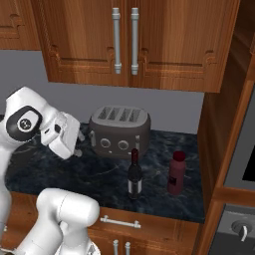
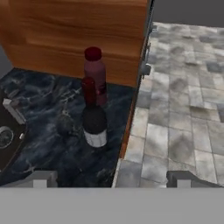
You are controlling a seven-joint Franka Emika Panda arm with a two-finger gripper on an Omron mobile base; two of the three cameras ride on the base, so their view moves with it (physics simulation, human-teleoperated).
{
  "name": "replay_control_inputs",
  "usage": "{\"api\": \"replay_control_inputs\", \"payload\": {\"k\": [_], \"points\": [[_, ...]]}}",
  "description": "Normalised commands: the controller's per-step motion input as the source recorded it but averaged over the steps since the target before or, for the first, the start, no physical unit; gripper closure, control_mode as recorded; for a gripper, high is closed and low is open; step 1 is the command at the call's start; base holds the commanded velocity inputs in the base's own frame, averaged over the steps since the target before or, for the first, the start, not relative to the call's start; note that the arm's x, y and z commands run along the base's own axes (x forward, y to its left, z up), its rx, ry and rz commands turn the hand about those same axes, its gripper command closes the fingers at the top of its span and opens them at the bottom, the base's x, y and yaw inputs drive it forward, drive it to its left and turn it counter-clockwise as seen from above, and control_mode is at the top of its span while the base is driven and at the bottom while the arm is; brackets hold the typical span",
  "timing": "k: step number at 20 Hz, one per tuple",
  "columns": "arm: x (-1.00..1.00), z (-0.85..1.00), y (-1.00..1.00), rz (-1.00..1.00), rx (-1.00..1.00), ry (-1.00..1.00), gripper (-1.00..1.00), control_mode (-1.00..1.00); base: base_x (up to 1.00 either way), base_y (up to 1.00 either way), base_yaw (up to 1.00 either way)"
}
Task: There is a wine glass and glass cup on the dining counter. Place the wine bottle next to the wine glass and the juice bottle next to the glass cup.
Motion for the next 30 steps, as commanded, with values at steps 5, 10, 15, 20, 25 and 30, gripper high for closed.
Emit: {"api": "replay_control_inputs", "payload": {"k": [5, 10, 15, 20, 25, 30], "points": [[-0.23, -0.21, -0.32, -0.34, 0.0, -0.12, -1.0, -1.0, 0.0, 0.0, 0.0], [-0.17, -0.21, -0.34, -0.21, 0.0, -0.09, -1.0, -1.0, 0.0, 0.0, 0.0], [-0.06, -0.14, -0.34, -0.2, 0.0, 0.0, -1.0, -1.0, 0.0, 0.0, 0.0], [0.0, -0.17, -0.23, -0.13, -0.09, 0.04, -1.0, -1.0, 0.0, 0.0, 0.0], [0.08, -0.2, -0.08, -0.09, -0.23, 0.2, -1.0, -1.0, 0.0, 0.0, 0.0], [0.09, -0.2, -0.11, -0.05, -0.19, 0.19, -1.0, -1.0, 0.0, 0.0, 0.0]]}}
